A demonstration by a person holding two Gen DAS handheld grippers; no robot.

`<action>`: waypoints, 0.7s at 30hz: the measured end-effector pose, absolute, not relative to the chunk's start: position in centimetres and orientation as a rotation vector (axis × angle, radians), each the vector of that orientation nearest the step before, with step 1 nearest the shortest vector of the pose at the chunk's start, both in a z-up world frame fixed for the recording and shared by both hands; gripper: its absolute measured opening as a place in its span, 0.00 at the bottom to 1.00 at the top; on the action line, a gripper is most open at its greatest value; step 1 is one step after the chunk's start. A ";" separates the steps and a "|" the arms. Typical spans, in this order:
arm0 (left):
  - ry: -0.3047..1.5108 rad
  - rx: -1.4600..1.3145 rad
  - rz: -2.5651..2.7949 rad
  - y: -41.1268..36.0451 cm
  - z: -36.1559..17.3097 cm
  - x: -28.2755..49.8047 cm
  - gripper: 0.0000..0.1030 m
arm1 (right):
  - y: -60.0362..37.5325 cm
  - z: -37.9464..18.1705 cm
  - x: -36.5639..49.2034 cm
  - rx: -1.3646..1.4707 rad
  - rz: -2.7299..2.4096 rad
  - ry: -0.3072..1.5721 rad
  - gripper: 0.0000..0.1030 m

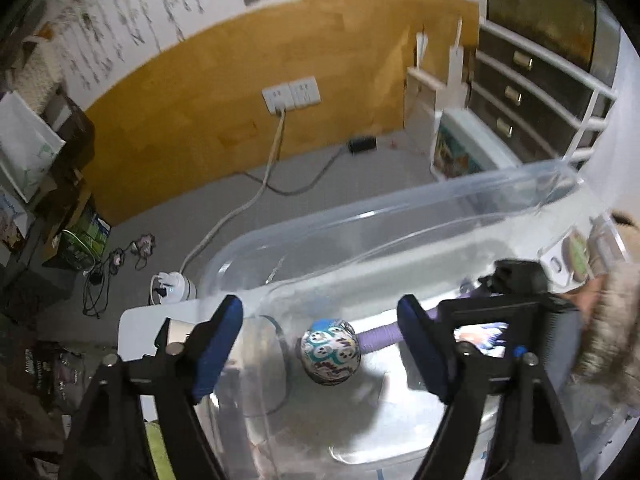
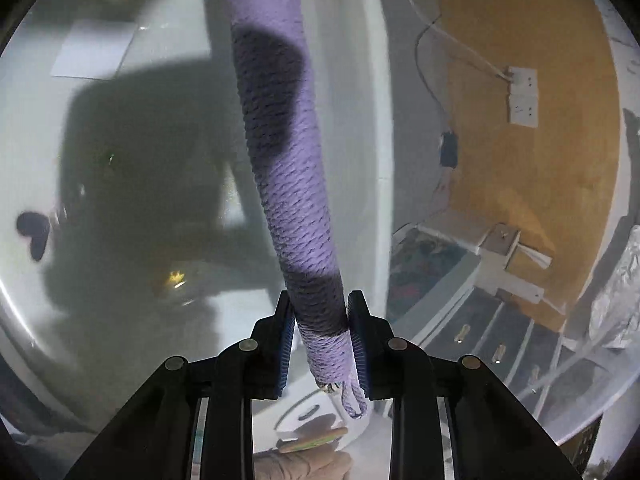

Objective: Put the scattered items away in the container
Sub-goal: 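Carry the massager over the clear bin with the right gripper, then open the right gripper to drop the massager into the bin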

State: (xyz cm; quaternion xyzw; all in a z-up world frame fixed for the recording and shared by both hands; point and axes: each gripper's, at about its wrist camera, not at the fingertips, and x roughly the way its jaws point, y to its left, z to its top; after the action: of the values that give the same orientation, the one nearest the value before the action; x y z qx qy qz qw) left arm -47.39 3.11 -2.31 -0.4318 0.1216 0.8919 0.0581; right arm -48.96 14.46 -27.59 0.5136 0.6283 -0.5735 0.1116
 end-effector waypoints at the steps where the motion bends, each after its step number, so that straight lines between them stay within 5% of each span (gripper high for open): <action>1: 0.349 -1.283 2.716 2.5 -1.8 -46.7 0.78 | 14.3 -27.9 -49.0 1.511 -1.683 1.835 0.26; 7: 0.195 -1.187 2.812 -1.0 -0.3 -43.5 0.90 | 12.6 -29.0 -48.1 1.443 -1.705 1.841 0.26; 13: 0.048 -1.131 2.877 -3.5 0.1 -40.5 0.90 | 12.0 -28.7 -48.0 1.380 -1.746 1.823 0.27; 15: -0.001 -1.134 2.877 -4.0 -0.1 -39.8 0.90 | 11.9 -28.0 -48.0 1.358 -1.763 1.772 0.43; 17: -0.038 -1.133 2.883 -4.3 -0.4 -39.1 0.90 | 11.3 -27.0 -47.4 1.313 -1.772 1.715 0.77; 21: -0.099 -1.122 2.905 -4.6 -1.0 -37.8 0.90 | 9.0 -25.8 -45.4 1.184 -1.763 1.687 0.78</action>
State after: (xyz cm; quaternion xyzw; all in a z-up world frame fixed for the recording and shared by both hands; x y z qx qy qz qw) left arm -37.84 -4.64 -1.01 -0.3601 -0.0316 0.9323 0.0131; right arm -45.43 9.00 -25.80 0.4265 0.6078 -0.6351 0.2130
